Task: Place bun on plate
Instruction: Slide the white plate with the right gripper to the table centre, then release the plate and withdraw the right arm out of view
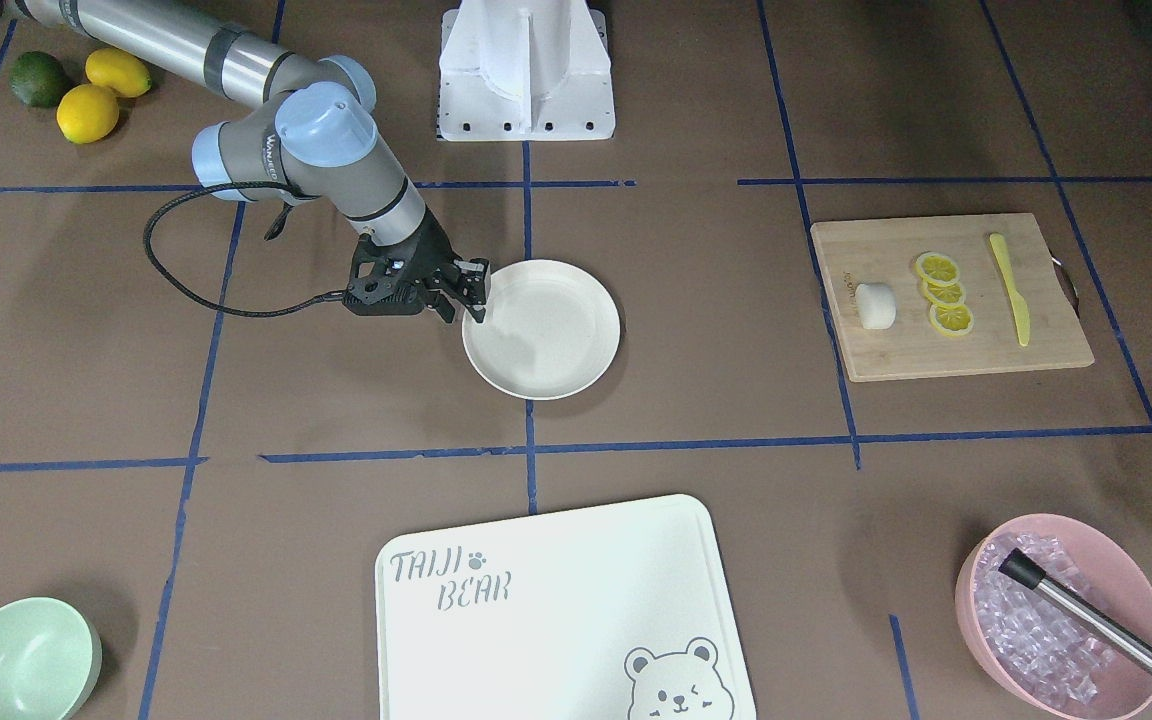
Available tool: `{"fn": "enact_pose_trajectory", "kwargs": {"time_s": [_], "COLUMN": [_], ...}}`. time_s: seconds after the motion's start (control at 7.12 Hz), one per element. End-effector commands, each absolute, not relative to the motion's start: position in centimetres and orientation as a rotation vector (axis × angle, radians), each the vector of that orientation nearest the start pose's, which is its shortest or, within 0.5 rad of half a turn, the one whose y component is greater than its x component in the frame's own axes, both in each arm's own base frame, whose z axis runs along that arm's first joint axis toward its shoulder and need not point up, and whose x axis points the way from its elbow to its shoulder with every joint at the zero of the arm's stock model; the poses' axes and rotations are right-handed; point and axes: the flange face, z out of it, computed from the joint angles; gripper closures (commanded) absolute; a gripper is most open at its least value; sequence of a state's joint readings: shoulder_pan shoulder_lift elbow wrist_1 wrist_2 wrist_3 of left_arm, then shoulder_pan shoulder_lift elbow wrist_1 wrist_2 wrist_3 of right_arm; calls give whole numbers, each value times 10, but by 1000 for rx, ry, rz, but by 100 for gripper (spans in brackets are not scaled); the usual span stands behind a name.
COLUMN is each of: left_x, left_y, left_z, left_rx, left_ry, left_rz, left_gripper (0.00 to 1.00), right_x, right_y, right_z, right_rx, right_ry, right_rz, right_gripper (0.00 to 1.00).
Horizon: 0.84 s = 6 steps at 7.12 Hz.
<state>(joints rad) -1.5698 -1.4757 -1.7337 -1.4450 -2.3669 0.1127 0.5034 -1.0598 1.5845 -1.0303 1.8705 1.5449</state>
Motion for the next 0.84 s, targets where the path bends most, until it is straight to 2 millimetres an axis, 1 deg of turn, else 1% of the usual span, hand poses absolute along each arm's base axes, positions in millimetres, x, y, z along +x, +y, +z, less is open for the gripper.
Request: {"fn": "enact_pose_trajectory", "kwargs": {"time_s": [0.0, 0.14, 0.28, 0.42, 0.56, 0.7], "left_x": [-61, -59, -54, -53, -49, -49], "left_y": [-447, -449, -453, -456, -457, -457], "left_z": [634, 632, 630, 626, 621, 617], "left_rx": [-11, -7, -6, 2, 9, 15], "left_ry": [798, 798, 795, 794, 795, 795], "left_rz": [86, 94, 107, 112, 125, 127], "left_gripper": [0, 0, 0, 0, 0, 0], "right_x": [-499, -455, -408, -361, -307, -233], "right_y": [-463, -494, -518, -537, -552, -562], "right_z": [295, 309, 347, 380, 418, 467], "right_rx": [-27, -27, -29, 8, 46, 65], "right_ry": [-993, -962, -916, -891, -860, -846], "right_rz": [320, 266, 215, 152, 111, 35], "right_gripper": [0, 0, 0, 0, 0, 0]}}
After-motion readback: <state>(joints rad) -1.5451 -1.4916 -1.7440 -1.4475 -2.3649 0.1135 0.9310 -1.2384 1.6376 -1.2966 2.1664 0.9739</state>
